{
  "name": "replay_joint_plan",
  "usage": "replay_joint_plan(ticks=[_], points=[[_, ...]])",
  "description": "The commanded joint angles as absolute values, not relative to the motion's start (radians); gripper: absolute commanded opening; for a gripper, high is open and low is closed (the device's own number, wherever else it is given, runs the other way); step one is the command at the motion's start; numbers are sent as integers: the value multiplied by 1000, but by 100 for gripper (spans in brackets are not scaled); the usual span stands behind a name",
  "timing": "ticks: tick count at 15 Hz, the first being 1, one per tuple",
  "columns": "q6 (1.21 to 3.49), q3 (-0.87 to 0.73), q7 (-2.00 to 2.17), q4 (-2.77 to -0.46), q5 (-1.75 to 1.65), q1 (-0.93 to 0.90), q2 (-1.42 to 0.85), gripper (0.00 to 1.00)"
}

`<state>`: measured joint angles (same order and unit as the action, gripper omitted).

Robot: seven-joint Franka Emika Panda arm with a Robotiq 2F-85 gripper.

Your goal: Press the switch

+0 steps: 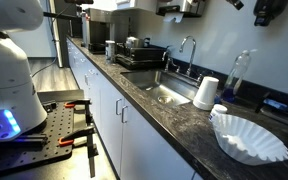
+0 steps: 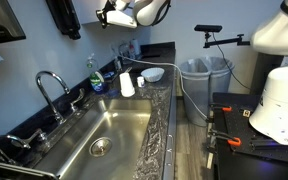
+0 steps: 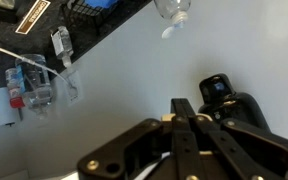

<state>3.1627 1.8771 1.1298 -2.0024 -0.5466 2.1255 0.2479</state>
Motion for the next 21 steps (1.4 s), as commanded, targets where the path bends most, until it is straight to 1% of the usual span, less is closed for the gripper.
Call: replay_joint_plan(ticks=[1, 5, 8, 9, 21], points=[[3221, 2056, 1106, -1934, -467, 2324, 335, 0], [3239, 2262, 1072, -1819, -414, 2547, 415, 0], [3231, 2378, 1045, -1702, -401, 2680, 483, 0], [3244, 2303, 1019, -1714, -359, 2602, 502, 0], [3210, 2297, 816, -1512, -54, 2599, 692, 0]])
